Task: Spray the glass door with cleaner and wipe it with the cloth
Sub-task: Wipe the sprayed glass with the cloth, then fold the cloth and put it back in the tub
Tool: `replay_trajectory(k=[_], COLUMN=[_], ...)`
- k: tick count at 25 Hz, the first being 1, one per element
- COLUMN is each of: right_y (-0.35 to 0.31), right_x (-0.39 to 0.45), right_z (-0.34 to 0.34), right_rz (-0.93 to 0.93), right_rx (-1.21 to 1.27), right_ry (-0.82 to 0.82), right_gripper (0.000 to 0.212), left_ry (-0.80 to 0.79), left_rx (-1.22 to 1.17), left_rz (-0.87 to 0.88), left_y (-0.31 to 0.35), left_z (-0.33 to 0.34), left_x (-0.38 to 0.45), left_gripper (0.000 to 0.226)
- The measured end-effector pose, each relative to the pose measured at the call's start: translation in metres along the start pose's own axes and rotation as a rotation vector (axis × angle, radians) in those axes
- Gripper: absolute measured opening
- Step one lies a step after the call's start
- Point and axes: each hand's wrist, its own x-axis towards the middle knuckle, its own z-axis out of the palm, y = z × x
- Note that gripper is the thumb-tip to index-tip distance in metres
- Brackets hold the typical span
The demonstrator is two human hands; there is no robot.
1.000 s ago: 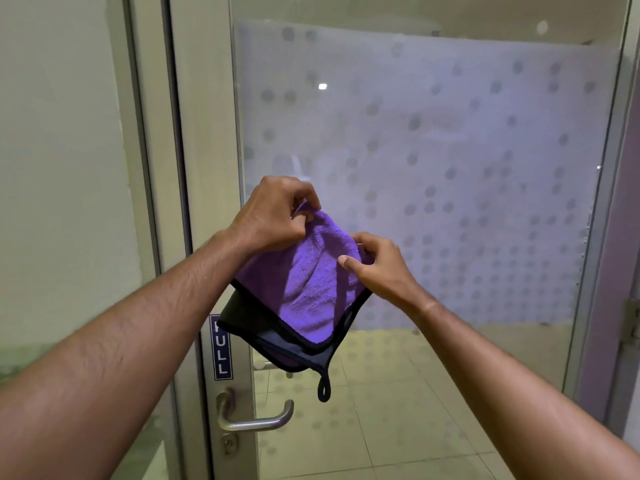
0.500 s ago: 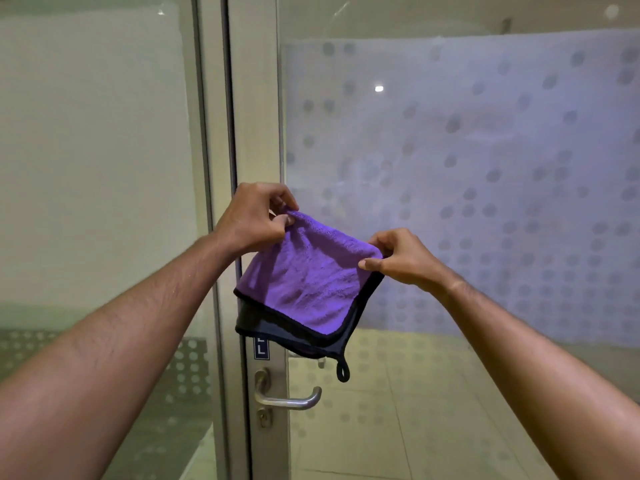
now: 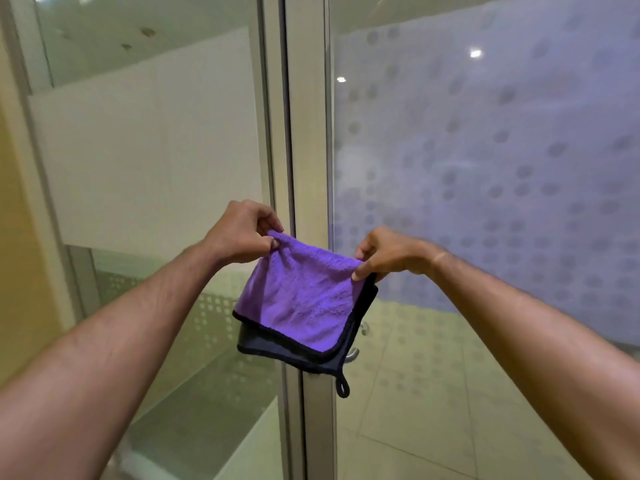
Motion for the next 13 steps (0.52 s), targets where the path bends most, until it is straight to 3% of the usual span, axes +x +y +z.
replay_trajectory(k=[5, 13], right_y=[-0.027, -0.099], right_x=[-0.001, 0.004], right_z=[0.032, 0.075], right_rz=[-0.031, -0.152], right_rx=[0.028, -0.008], right_ry=[-0.205, -0.348], right_gripper=[0.012, 0.02], left_ry=[-0.071, -0.129], left_rx=[0.104, 0.223], left_rz=[-0.134, -0.408], left_y=[-0.003, -0.021], left_z=[-0.031, -0.095], left_x=[-0.043, -0.119], left_gripper=[0.02, 0.02])
